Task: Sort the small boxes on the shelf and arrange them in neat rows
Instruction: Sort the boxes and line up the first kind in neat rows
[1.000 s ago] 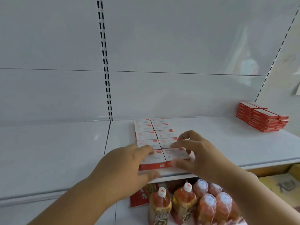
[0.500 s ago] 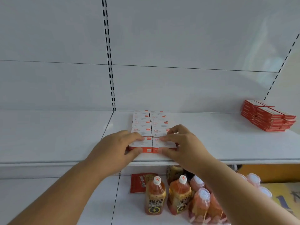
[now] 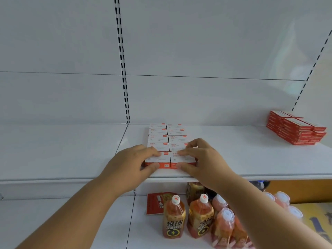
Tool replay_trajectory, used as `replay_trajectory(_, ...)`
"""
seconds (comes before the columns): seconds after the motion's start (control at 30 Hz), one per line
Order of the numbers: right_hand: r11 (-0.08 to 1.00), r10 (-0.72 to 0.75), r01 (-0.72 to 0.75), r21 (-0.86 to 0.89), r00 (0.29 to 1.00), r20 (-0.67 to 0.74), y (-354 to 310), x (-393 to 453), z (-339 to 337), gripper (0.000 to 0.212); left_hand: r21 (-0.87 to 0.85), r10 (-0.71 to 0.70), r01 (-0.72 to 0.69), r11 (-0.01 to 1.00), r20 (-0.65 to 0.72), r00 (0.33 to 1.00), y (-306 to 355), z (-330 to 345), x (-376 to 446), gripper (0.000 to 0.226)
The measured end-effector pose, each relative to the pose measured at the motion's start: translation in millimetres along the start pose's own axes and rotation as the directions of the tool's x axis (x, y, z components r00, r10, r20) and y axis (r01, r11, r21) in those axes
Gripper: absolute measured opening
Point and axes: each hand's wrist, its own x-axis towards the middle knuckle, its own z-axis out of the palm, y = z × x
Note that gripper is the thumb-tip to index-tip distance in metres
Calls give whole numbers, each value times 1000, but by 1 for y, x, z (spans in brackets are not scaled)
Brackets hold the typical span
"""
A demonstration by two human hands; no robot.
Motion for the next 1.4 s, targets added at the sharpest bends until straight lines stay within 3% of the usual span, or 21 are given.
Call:
replay_trajectory(0.4, 998, 49, -49, -31, 999, -3, -6, -2, -1, 42, 38, 83, -83, 996, 3, 997, -4, -1, 1, 34)
replay_trajectory(0.8, 999, 46, -45, -7, 999, 10, -8, -1, -4, 43, 10, 28, -28, 1000, 27, 999, 4, -8, -3, 36)
replay_trajectory(0.9, 990, 133, -130, 58, 990, -55, -12, 5, -13, 34, -82, -78, 81, 993, 39, 996, 6, -18, 3, 23)
replay_trajectory(0.97, 964, 256, -261, -46, 962, -96, -10, 17, -21, 33, -20, -206, 206, 978, -2, 978, 4, -25, 15, 26)
replay_trajectory(1.07, 890, 427, -406, -210, 902, 65, -8, 36, -27, 51, 150, -313, 297, 943, 97, 945, 1, -28, 33, 45)
replay_trajectory(1.2, 849, 475, -373, -375, 850, 228, -11, 48, -17, 52, 214, -354, 311, 926, 204, 913, 1, -19, 44, 44)
replay_trajectory(1.4, 845, 449, -334, -418, 867, 216, -14, 46, -15, 42, 267, -288, 240, 933, 155, 945, 8, -11, 40, 43)
